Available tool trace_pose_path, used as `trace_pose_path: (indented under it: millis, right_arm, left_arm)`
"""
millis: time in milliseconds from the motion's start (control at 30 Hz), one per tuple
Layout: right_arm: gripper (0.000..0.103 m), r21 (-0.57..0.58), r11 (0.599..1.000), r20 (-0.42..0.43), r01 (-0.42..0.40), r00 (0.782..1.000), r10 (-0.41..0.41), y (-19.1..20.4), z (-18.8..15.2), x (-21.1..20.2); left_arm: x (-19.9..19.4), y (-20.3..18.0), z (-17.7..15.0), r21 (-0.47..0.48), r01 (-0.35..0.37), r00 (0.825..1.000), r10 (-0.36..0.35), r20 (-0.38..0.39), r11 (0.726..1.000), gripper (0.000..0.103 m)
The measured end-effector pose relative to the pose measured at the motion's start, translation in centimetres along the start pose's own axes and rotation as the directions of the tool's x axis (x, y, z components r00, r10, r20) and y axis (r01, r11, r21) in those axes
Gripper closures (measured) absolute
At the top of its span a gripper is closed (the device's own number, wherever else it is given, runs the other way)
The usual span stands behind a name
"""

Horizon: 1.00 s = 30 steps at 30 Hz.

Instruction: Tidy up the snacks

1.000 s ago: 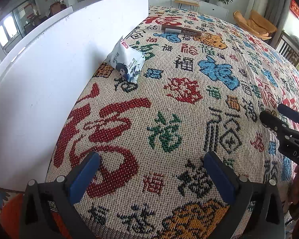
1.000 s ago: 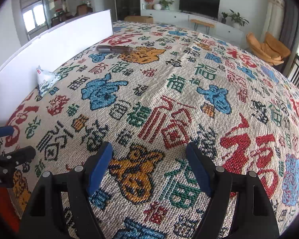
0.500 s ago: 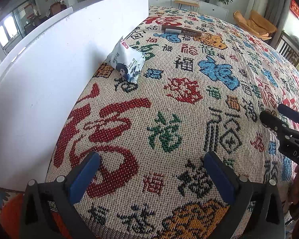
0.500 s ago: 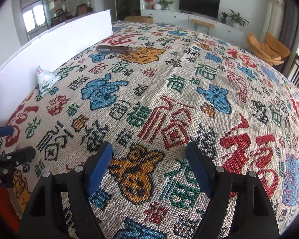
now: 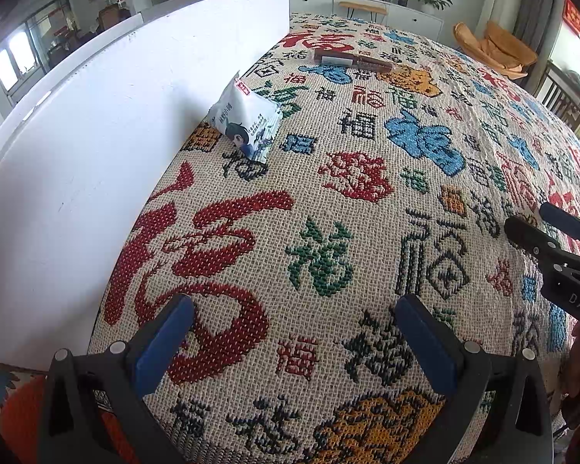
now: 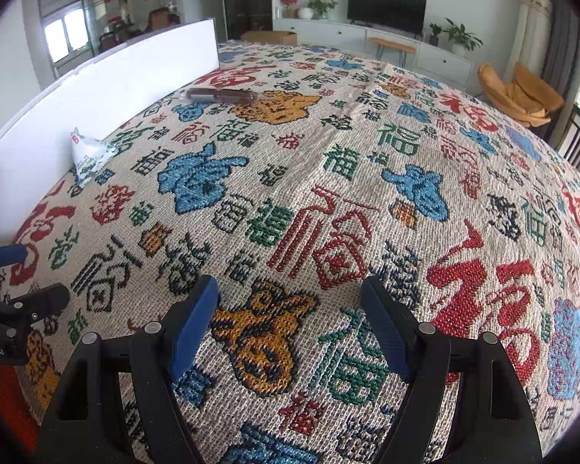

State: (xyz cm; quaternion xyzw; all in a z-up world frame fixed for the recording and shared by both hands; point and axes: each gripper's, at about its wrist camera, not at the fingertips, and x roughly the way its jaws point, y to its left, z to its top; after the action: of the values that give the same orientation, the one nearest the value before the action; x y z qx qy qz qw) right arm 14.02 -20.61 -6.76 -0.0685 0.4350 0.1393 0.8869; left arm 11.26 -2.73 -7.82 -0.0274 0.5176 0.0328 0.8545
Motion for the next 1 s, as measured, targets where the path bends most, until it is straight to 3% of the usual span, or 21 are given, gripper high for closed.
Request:
trace_pose_path:
  millis: [633, 800, 1000]
  right_arm:
    - [0.024, 0.000, 1.000, 0.000, 0.000, 1.000, 0.000, 0.0, 0.0, 0.0]
    - [0.024, 0.000, 1.000, 0.000, 0.000, 1.000, 0.000, 0.1, 0.0, 0.0]
    - [0.024, 0.001, 1.000, 0.001, -0.001, 1.000, 0.001, 0.0, 0.0, 0.0]
  left_arm:
    - [-0.1, 0.2, 0.1, -0.013, 0.008, 1.000, -0.008, -0.007, 1.000, 0.000]
    - [-1.2, 2.9, 1.5, -0.210, 0.054, 0.995, -0.035, 0.094, 0.976, 0.000]
    - [1.9, 3.0, 5.7, -0.285, 0.021, 0.998, -0.001, 0.067, 0.958, 0.002]
